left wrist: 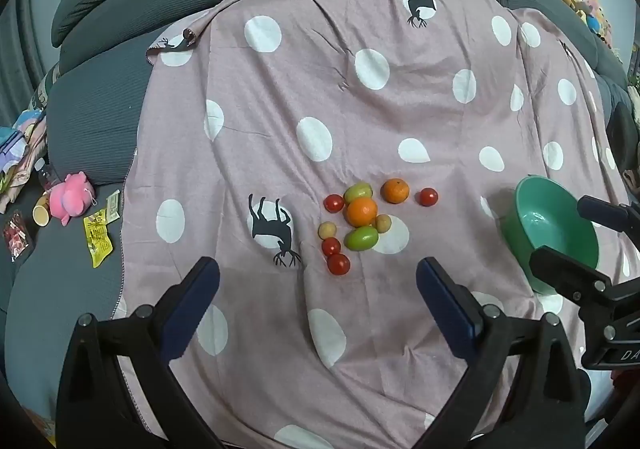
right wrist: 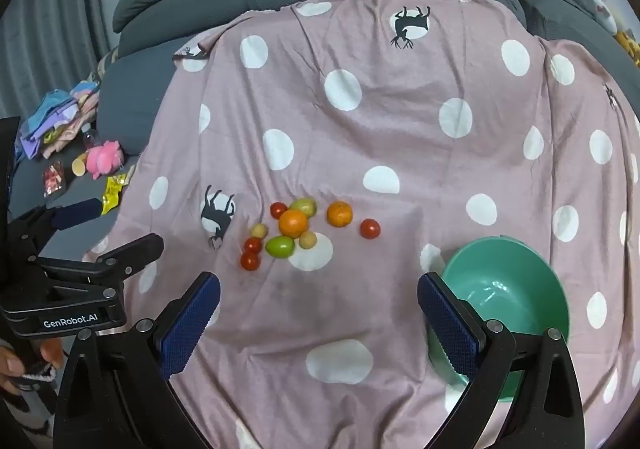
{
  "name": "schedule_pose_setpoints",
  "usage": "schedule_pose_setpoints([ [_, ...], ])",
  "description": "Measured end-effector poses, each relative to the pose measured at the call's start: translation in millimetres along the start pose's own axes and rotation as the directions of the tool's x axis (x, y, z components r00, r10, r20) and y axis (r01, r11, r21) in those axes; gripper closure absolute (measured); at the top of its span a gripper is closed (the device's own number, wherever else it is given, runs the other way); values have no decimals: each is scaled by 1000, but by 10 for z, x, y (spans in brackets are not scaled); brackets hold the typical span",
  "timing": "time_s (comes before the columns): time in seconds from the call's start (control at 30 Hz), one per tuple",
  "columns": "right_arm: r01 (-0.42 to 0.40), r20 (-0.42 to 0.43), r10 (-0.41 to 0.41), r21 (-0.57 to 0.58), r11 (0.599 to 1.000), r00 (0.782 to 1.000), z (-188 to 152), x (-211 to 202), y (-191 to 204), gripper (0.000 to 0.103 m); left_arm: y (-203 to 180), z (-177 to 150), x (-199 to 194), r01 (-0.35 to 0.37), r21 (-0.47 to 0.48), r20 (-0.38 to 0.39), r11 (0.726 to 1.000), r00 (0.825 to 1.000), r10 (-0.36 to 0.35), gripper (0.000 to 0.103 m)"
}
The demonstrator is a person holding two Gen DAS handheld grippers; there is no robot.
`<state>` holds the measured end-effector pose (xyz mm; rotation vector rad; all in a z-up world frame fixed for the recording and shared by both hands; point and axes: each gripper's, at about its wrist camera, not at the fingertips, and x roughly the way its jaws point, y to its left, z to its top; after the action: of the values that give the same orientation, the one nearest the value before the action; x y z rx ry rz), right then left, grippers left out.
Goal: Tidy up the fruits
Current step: 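Move both tools toward the fruit cluster on the sheet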
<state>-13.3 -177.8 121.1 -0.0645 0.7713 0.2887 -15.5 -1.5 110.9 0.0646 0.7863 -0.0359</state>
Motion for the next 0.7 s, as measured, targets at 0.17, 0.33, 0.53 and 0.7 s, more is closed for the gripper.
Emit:
schedule_pose_setpoints([
  [0.17, -1, -2, 1, 5, 1000, 1000, -1, 21, -11, 3, -3, 0, 4, -1, -1, -3, 1000, 1000, 1, 4],
  [0.33, -3, -7, 3, 8, 1000, 1000, -1, 14, -1, 3, 10, 4, 16, 2, -1, -8, 1000, 1000, -2, 4],
  [0.53, 6, 0, -6, 1, 1000, 1000, -11, 13, 9, 3, 10, -1, 40, 6, 1, -14, 1000, 1000, -6, 4],
  [0.7, 1, -5, -1, 2, 1000, 1000, -10, 44, 0, 3, 4, -13, 64, 8, -4, -20, 1000, 1000, -8, 4],
])
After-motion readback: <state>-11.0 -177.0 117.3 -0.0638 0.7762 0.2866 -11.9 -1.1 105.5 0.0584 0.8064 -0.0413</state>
